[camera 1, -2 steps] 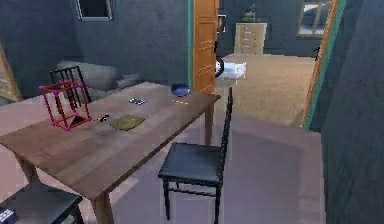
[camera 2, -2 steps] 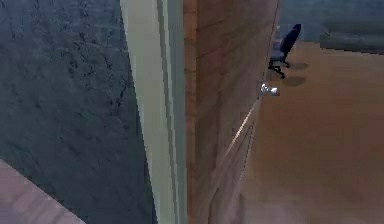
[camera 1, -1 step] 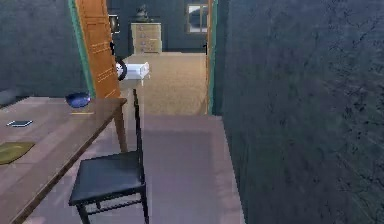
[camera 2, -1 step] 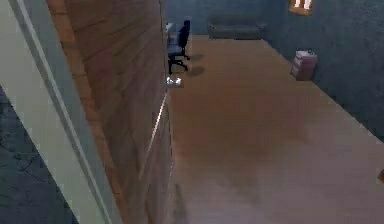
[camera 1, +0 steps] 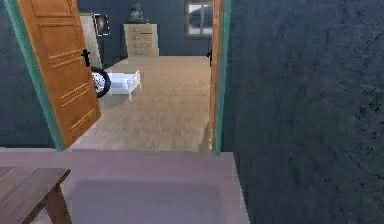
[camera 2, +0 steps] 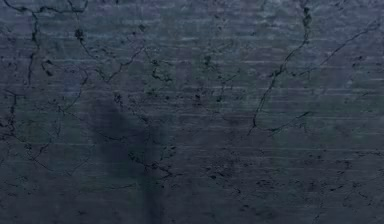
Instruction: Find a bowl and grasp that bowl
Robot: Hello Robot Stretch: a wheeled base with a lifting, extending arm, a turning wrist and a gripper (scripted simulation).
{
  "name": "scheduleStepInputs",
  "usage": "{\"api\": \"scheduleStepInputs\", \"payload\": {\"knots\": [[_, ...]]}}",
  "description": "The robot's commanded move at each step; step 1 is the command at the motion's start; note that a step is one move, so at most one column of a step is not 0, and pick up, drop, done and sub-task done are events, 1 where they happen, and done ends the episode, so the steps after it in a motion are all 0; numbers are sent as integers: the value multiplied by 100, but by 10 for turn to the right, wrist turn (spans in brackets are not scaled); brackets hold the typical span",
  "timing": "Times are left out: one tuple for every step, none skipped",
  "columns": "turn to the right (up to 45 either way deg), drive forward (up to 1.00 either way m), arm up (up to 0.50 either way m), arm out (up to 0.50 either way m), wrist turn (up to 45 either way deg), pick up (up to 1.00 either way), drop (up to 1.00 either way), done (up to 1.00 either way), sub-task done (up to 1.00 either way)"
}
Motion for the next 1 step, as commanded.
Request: {"api": "scheduleStepInputs", "payload": {"knots": [[60,0,0,0,0,0,0,0,0]]}}
